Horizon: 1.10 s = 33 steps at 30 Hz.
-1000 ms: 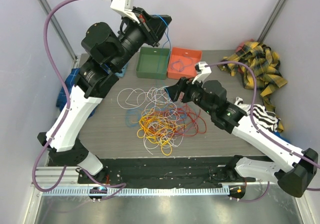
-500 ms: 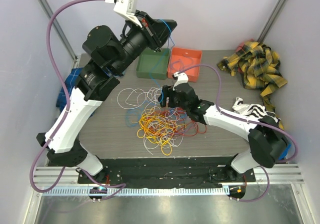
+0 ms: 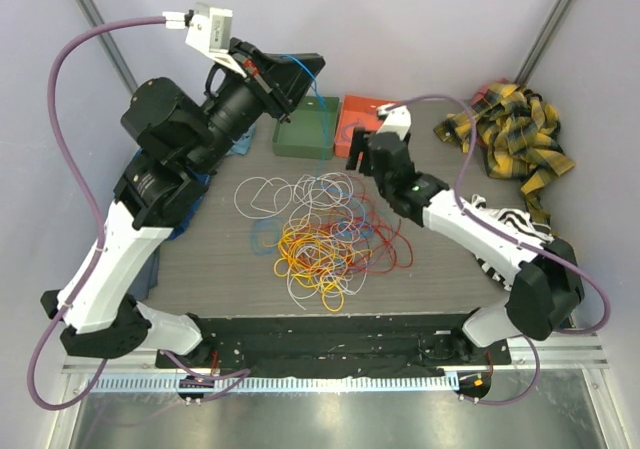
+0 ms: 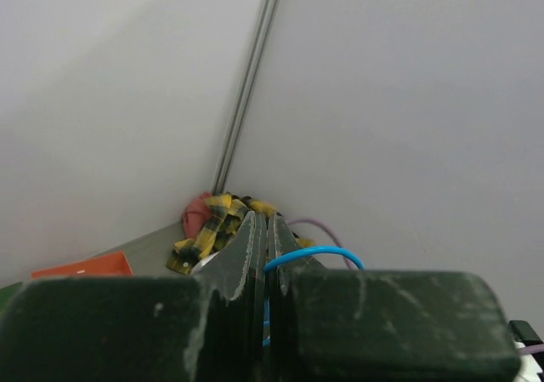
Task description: Untangle the cables
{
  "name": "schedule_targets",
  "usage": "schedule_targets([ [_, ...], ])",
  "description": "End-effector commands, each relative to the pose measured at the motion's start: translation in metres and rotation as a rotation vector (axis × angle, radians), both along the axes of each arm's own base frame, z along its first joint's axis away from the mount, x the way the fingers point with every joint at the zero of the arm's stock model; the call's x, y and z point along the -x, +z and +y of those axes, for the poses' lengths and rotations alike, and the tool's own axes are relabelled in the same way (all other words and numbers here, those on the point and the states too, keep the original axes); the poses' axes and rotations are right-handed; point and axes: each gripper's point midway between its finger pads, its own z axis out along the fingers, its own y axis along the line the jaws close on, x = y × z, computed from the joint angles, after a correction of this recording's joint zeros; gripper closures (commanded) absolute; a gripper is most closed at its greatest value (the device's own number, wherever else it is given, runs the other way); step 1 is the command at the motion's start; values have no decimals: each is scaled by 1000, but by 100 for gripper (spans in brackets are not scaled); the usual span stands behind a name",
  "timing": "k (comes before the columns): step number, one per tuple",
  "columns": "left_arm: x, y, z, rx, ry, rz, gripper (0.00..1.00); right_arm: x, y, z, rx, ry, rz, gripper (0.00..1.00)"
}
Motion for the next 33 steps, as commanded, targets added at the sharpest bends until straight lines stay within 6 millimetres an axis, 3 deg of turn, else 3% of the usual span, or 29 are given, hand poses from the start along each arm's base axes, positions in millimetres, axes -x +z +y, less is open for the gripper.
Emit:
schedule_targets([
  [1,10,18,15,50,22,-64,100,2,80,-16,-32,-27,-125,23],
  [4,6,11,13,36,30,-52,100,16,82,-12,-82,22,-112,23],
  [6,2,5,8,23,34,-41,100,27,71,-12,-105,45,-91,23],
  [7,-2,3,7,17,42,-38,100,37,80,-16,-145,45,-110,23],
  [9,-14,-8,-3,-13,56,-28,100,49,76,-25,-166,33,-108,24],
  [13,-46,-22,-20,-66,136,-31,100,81,94,-50,-242,15,-155,25],
  [14,-51,-13,-17,-51,170,-51,100,91,103,-56,-269,21,-177,25],
  [15,-67,-23,-30,-88,191,-57,100,97,106,-58,-282,31,-180,25],
  [21,-114,-22,-62,-129,268,-104,100,130,105,-64,-336,101,-141,28],
  [29,-175,-20,-63,-49,364,-154,100,149,81,-76,-365,106,-130,30],
  [31,-184,-6,-54,25,397,-204,100,151,77,-76,-373,106,-129,30],
  [33,-197,-11,-59,38,411,-230,100,151,74,-78,-376,98,-130,31],
])
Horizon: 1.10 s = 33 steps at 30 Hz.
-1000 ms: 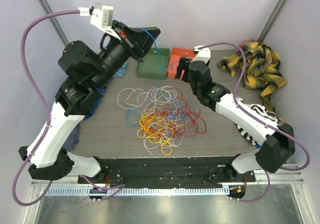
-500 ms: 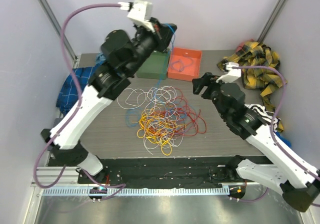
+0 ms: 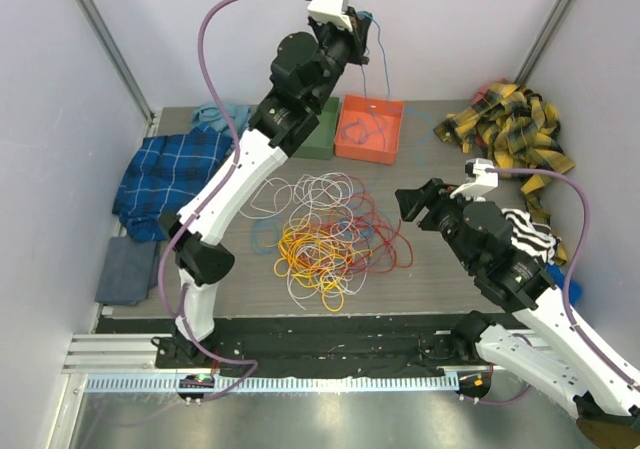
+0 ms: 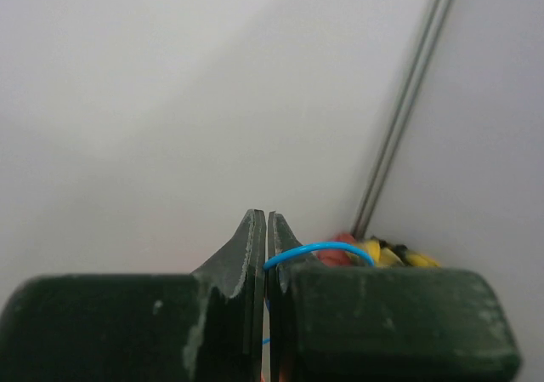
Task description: Untangle the cables
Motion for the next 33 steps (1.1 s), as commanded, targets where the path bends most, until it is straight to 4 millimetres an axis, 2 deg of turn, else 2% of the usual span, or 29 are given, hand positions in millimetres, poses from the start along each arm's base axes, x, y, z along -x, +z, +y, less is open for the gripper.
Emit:
schedule_targets([
  [1,-7,64,28,180,75,-221,100,3,0,1,-43,3,-10,31],
  [4,-20,66,25,203,113,-319,100,2,-1,-4,-45,-24,-18,31],
  [5,-19,74,27,234,117,-378,100,2,-1,-6,-43,-28,-22,31],
  [6,-29,64,21,220,131,-399,100,2,-2,-7,-44,-36,-22,31],
  [9,-46,59,26,278,154,-450,100,2,-6,-6,-46,-34,-20,31],
  [10,-55,58,36,290,177,-470,100,2,-9,-6,-46,-33,-13,31],
  [13,-75,46,48,363,188,-466,99,2,-19,-3,-42,-27,12,31],
  [15,-88,33,50,363,192,-439,100,0,-24,-1,-32,-24,22,31],
  [18,-102,4,33,313,151,-398,100,-4,-31,0,-9,-31,33,31],
  [19,-109,-12,25,289,138,-369,100,-5,-32,1,-5,-30,36,31],
  [24,-134,-60,10,251,138,-278,100,-6,-37,0,0,-35,43,31],
  [25,-144,-79,5,235,148,-245,100,-5,-39,-1,-3,-41,45,31],
  [31,-167,-105,11,304,171,-200,100,-3,-42,-2,-9,-39,48,31],
  [32,-174,-117,13,318,191,-194,99,-3,-44,-2,-4,-39,54,31],
  [33,-175,-116,16,341,200,-199,99,-3,-44,-2,-7,-38,54,31],
])
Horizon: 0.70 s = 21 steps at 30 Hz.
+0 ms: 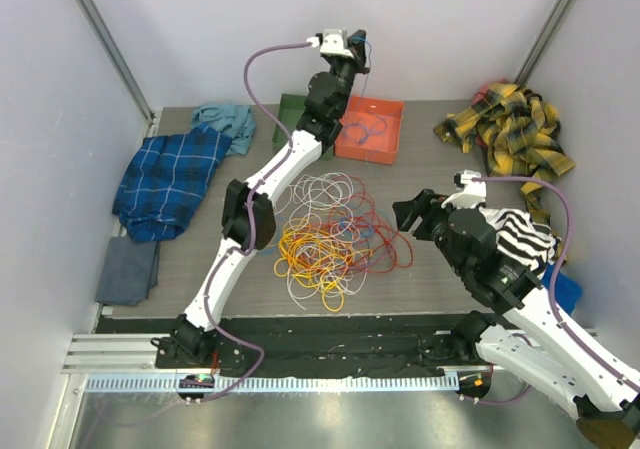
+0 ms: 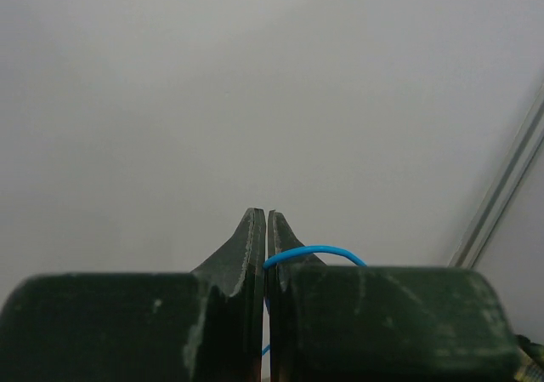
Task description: Untangle the cables
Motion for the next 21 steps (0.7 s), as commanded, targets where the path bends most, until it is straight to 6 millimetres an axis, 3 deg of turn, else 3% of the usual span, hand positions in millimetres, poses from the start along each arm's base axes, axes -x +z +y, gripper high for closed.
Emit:
schedule_targets([
  [1,-8,8,21,140,46,-42,99,-3,11,0,-41,-19,-33,31],
  [6,-30,-26,24,157,33,56,94,-5,3,4,-36,-12,-12,31],
  [9,-41,-51,24,145,22,121,76,-6,1,7,-33,-5,-3,31],
  [10,-44,-60,22,144,11,141,66,-7,1,7,-35,-5,-2,31],
  [13,-44,-65,13,131,-48,159,38,-7,-1,7,-30,-7,2,31],
  [16,-36,-57,2,112,-117,153,25,-8,-2,7,-32,-11,3,31],
  [20,-14,-54,-25,72,-224,166,29,-9,0,7,-31,-18,-1,31],
  [21,-9,-51,-31,60,-239,162,37,-10,3,7,-34,-19,-6,31],
])
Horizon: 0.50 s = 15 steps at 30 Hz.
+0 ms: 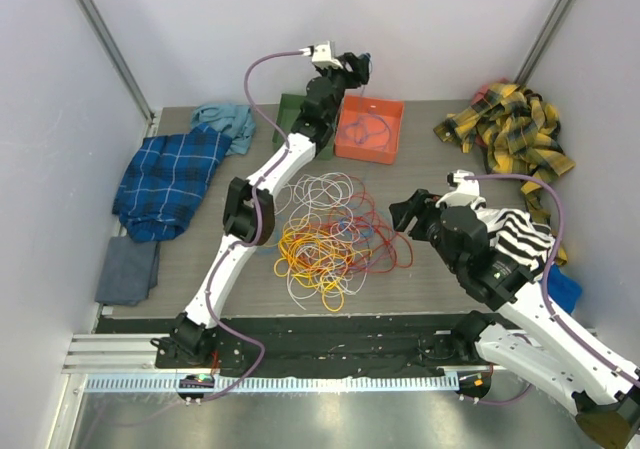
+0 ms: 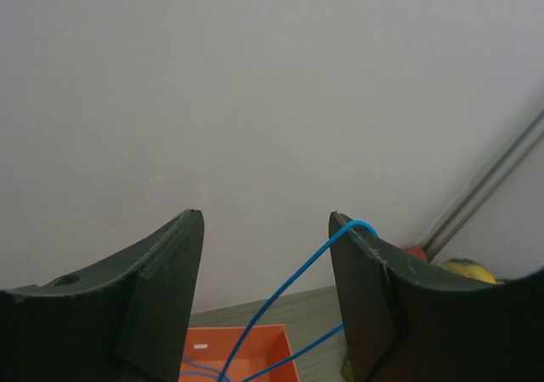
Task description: Untangle the cables
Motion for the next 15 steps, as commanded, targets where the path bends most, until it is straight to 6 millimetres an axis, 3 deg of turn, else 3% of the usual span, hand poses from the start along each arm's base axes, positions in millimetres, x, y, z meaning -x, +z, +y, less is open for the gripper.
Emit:
schedule_targets([
  [1,44,51,-36,-7,-157,-71,41,-5,19,1,-45,-19,-50,31],
  [2,53,50,-48,-33,-183,-64,42,-5,21,1,-50,-20,-56,31],
  [5,55,44,-56,-55,-182,-53,44,-3,28,-2,-62,-27,-67,31],
  [6,52,35,-58,-47,-186,-25,32,-1,29,-3,-68,-28,-71,31],
  [8,47,19,-59,-60,-185,11,19,1,30,-5,-75,-33,-70,31],
  [9,45,2,-61,-77,-189,49,0,2,29,-6,-81,-36,-67,31],
  [13,40,-24,-57,-103,-159,128,0,3,30,-5,-87,-31,-58,31],
  [15,38,-27,-50,-103,-124,147,0,3,31,-5,-86,-29,-58,31],
])
